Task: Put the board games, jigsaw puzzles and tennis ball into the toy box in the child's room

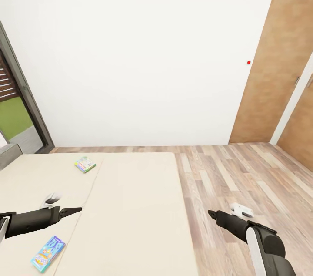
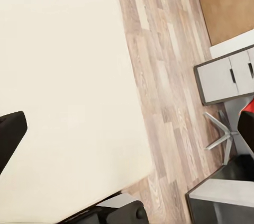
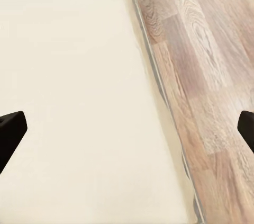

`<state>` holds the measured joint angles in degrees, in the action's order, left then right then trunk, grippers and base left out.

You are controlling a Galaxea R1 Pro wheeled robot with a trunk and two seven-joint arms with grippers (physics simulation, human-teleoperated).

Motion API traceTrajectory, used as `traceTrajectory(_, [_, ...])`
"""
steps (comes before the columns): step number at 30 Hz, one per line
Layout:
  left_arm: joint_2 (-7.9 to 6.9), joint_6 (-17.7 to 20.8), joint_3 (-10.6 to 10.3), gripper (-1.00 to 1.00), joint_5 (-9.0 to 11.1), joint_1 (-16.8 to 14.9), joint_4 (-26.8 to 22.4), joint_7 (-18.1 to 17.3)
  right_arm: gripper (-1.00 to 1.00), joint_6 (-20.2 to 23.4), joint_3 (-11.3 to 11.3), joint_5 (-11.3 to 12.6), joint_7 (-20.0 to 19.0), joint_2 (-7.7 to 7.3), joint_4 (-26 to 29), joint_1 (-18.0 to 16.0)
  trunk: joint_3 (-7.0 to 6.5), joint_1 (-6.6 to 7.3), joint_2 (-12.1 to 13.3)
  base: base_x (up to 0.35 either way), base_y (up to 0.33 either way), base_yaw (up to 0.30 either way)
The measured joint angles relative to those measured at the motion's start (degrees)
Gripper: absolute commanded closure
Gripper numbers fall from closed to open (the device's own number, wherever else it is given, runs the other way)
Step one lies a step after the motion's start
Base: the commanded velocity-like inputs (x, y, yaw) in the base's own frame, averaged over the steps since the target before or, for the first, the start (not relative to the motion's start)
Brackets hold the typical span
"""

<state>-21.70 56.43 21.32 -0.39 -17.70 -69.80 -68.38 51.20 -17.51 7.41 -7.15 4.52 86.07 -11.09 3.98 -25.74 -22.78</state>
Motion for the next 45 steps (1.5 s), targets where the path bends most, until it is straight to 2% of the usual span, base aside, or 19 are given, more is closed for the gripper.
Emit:
traceTrajectory(36, [-0.04, 0.00, 0.07, -1.00, 0.00, 0.00, 0.00, 0.00, -1.00, 0.01, 0.02, -0.09, -0.01, 0.15, -0.01, 0.00, 0.00, 0.00, 0.00, 0.000, 0.259, 0.000])
traceTrajectory(45, [-0.71, 0.00, 0.00, -1.00, 0.06, 0.00, 0.03, 0.00, -1.00, 0.00, 0.00, 0.02, 0.00, 0.24, -0.01, 0.00, 0.00, 0.00, 0.00, 0.000, 0.250, 0.000])
